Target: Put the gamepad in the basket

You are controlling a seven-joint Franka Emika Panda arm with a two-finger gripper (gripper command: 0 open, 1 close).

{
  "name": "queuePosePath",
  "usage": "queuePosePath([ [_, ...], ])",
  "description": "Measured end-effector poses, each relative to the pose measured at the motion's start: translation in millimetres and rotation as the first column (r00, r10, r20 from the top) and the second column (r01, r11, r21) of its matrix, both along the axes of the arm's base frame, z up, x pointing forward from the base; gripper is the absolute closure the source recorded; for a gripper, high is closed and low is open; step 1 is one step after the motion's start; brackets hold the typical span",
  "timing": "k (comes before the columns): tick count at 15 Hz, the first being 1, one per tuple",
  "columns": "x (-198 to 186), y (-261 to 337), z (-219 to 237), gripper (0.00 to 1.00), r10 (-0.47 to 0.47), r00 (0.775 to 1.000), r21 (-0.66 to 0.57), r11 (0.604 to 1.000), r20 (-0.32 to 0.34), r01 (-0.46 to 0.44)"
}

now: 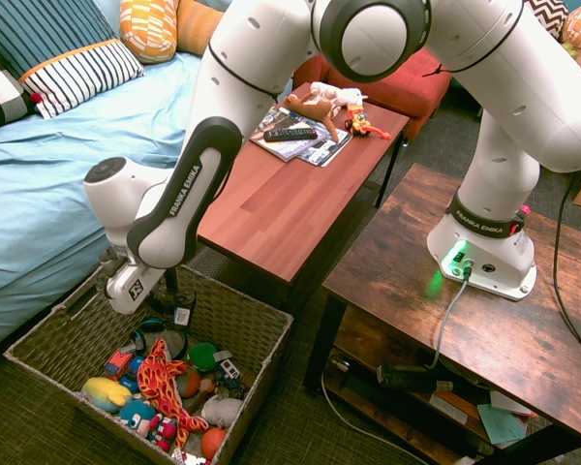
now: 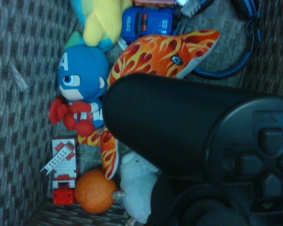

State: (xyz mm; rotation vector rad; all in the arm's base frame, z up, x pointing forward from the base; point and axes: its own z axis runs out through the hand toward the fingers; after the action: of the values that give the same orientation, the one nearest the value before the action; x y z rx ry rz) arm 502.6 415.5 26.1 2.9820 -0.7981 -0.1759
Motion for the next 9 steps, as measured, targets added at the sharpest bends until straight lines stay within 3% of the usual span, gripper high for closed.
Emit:
queuePosePath([
  [9,12.5,9.6,8.4,0.00,0.020,1.000,-0.008,1.000,-0.021,-0.020],
])
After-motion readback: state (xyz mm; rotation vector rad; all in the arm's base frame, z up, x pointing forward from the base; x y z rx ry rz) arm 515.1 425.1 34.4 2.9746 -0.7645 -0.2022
